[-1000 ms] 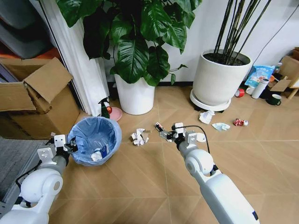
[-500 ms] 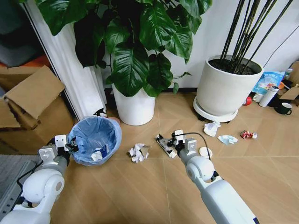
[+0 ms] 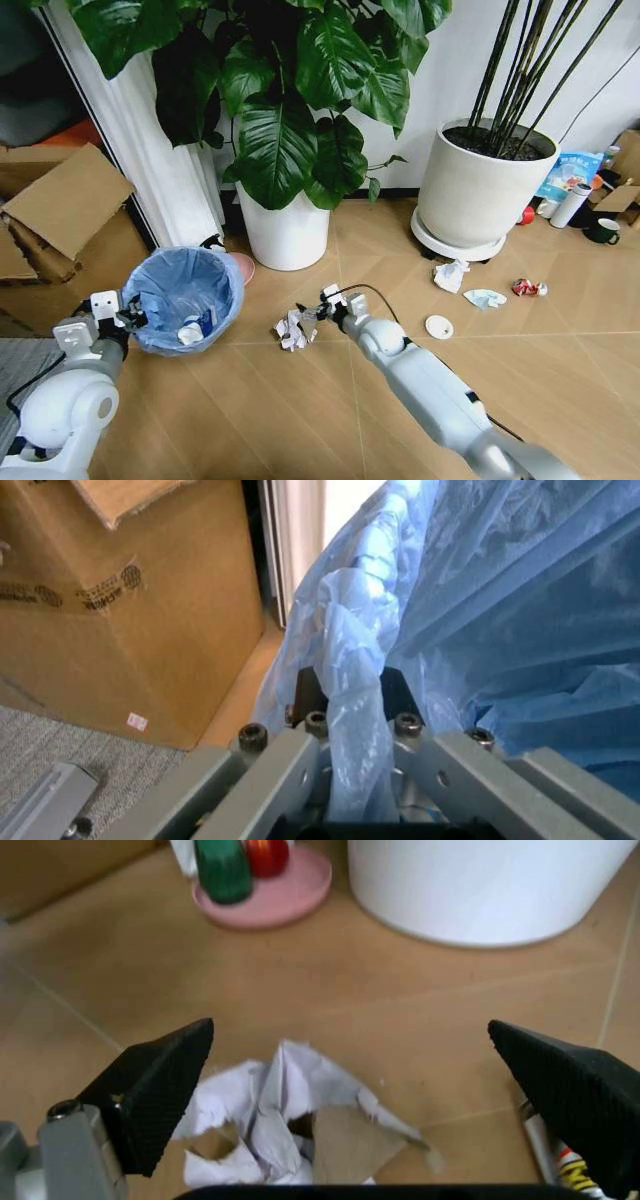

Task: Pick up the trash bin and place the garbage on the floor into it.

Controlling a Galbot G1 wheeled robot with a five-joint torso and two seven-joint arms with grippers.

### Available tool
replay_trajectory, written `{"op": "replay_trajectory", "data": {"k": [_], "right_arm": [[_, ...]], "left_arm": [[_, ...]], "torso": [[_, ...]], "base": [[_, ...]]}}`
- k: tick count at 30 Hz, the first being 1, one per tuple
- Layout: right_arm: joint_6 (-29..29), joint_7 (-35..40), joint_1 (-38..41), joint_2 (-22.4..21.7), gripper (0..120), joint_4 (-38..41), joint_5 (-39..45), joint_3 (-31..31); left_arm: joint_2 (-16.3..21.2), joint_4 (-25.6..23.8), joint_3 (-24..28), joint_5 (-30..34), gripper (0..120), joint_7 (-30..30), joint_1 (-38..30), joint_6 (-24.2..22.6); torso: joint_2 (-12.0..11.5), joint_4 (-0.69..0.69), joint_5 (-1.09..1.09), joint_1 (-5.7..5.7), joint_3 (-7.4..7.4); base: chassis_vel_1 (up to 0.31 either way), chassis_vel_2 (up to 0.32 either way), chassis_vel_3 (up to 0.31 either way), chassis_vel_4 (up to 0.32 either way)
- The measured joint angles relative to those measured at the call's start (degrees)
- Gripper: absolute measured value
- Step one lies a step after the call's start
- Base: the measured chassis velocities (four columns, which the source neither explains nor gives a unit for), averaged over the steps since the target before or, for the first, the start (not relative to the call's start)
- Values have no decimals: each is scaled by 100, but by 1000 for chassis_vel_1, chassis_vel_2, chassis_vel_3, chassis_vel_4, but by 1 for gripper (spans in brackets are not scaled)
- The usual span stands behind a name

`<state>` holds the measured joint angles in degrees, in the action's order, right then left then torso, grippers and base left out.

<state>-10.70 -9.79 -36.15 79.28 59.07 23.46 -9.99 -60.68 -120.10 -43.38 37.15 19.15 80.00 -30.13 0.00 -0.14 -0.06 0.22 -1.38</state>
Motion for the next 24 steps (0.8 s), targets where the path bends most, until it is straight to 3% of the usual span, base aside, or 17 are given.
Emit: {"op": "replay_trajectory", "data": {"k": [9,16,24], "right_arm": [[73,-140,334,616,100,-1157,-125,-122],[213,-297,639,1309,100,-2206,-590,154],[13,-78,682,1313,100,-2370,-762,293]], "left_arm": [[8,-104,-49,30,0,5,104,-5],[30,-150,-33,29,0,4,176,17],[60,-153,60,30,0,1,149,33]], "torso": [[0,1,-1,0,0],[-1,3,0,0,0],[-1,-1,0,0,0]], "base": [[0,0,0,0],[0,0,0,0],[0,0,0,0]]}}
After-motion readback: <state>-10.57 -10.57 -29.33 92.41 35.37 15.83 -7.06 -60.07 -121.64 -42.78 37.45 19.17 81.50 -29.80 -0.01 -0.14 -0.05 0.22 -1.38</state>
